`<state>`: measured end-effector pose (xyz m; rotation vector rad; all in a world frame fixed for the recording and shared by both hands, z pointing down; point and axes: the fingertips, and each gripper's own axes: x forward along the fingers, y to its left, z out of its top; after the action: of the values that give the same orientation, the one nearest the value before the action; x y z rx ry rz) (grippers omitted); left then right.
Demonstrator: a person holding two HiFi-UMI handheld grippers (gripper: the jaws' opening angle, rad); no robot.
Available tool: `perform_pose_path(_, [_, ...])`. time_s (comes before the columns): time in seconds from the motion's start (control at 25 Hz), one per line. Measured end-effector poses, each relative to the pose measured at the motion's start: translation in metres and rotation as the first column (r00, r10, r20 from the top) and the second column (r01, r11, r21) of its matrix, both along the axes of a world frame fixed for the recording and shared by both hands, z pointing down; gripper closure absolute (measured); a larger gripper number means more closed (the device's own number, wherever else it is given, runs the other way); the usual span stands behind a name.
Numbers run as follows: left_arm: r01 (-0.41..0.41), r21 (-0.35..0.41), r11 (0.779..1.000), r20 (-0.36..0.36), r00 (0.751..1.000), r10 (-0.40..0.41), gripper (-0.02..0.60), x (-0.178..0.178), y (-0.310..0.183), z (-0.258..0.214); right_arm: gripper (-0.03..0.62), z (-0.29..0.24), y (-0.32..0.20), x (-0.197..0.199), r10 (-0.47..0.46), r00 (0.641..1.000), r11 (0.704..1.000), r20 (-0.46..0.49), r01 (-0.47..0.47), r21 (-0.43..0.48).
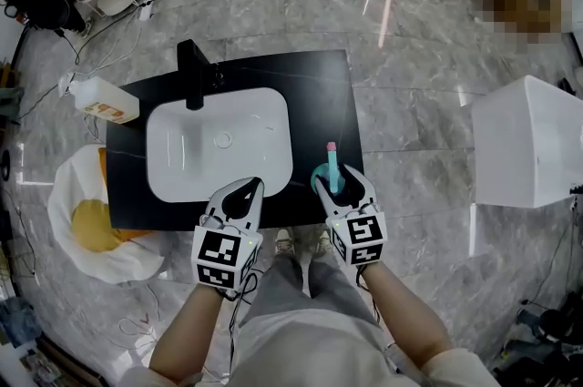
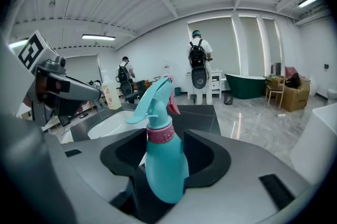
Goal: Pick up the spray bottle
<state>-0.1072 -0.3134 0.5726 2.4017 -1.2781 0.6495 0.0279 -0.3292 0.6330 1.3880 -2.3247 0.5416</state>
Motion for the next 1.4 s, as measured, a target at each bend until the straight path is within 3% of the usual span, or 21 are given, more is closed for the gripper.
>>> perform_pose_path(0.36, [0.043,0.033,0.999,-0.091,0.995,-0.04,0.561,0.0,-0.001,-0.034,0.387,-0.051,0.008,-0.001,-0.056,0.998,0.997,0.003,0.056,0.055])
perform_pose_path(1.0, [0.018,0.059,0.998,-0.065,0.998,-0.014,0.561,0.007,0.008,-0.045,0.414,-0.069,0.011,0.001,-0.072,0.997,0.989,0.034,0.066,0.135])
perform_pose_path(1.24, [0.009,0.12,0.993,-0.051,0.999,-0.003,0.561,0.007,0.001,-0.073,0.428,-0.112,0.008,-0.001,-0.087,0.994,0.987,0.069,0.076,0.14])
perform_pose_path(1.4, [0.0,0.197,0.98,-0.028,1.0,0.005,0.561,0.008,-0.005,-0.106,0.434,-0.16,0.006,0.001,-0.113,0.989,0.977,0.099,0.093,0.193])
